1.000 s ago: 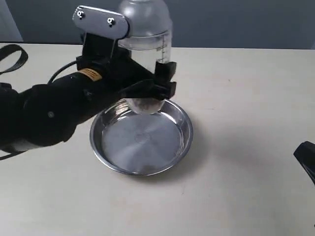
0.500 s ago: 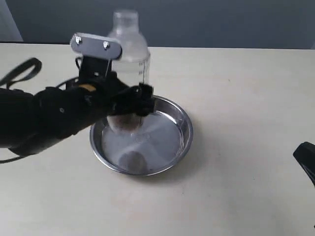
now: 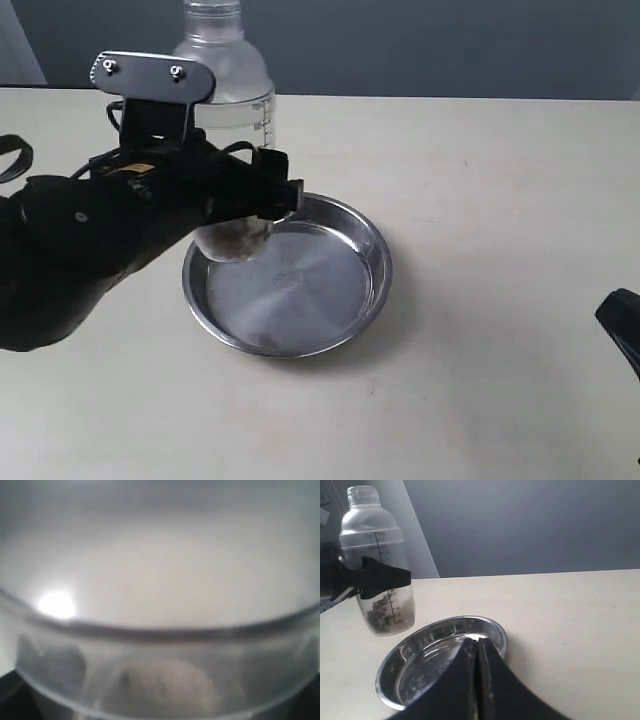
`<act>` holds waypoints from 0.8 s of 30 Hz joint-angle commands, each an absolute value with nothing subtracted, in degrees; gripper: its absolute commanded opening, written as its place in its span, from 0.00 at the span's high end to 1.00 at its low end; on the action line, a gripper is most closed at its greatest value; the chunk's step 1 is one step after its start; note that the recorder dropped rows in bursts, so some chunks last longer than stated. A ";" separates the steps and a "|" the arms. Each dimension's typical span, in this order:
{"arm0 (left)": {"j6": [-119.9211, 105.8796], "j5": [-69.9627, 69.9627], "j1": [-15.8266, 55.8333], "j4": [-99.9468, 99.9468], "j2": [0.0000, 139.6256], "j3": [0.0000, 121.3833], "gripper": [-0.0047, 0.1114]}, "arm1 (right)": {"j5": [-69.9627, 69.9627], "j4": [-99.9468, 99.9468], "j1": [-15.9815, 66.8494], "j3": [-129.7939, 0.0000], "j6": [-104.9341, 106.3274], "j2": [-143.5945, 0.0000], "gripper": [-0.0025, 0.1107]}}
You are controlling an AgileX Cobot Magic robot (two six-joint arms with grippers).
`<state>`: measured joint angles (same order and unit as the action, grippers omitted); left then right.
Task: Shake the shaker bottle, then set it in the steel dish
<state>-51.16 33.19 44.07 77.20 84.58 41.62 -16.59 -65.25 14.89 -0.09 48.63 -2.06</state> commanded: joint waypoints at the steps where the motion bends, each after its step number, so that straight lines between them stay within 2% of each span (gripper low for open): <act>1: -40.38 26.59 43.99 54.96 85.96 43.35 0.96 | -16.10 -65.44 14.85 0.00 48.84 -1.85 0.99; 5: -49.29 32.72 43.16 76.26 82.75 39.59 0.96 | -16.10 -65.44 14.85 0.00 48.84 -1.85 0.99; 6: -44.12 32.93 43.16 72.13 82.63 39.31 0.96 | -16.10 -65.44 14.85 0.00 48.84 -1.85 0.99; 10: -9.64 30.82 42.79 29.36 86.62 42.49 0.96 | -16.21 -65.44 14.85 0.00 48.84 -1.85 0.99; 11: -9.19 29.09 42.46 28.91 87.24 43.38 0.96 | -16.21 -65.44 14.85 0.00 48.84 -1.85 0.99; 14: -22.66 22.77 40.28 44.43 86.41 42.27 0.96 | -16.21 -65.44 14.85 0.00 48.84 -1.85 0.99; 17: -42.26 27.84 39.90 66.17 82.26 38.16 0.96 | -16.21 -65.44 14.85 0.00 48.84 -1.85 0.99; 20: -44.75 30.98 39.90 70.73 79.88 37.28 0.96 | -16.21 -65.44 14.85 0.00 48.84 -1.85 0.99; 24: -21.46 27.00 40.60 43.62 83.65 40.89 0.96 | -16.21 -65.44 14.85 0.00 48.84 -1.85 0.99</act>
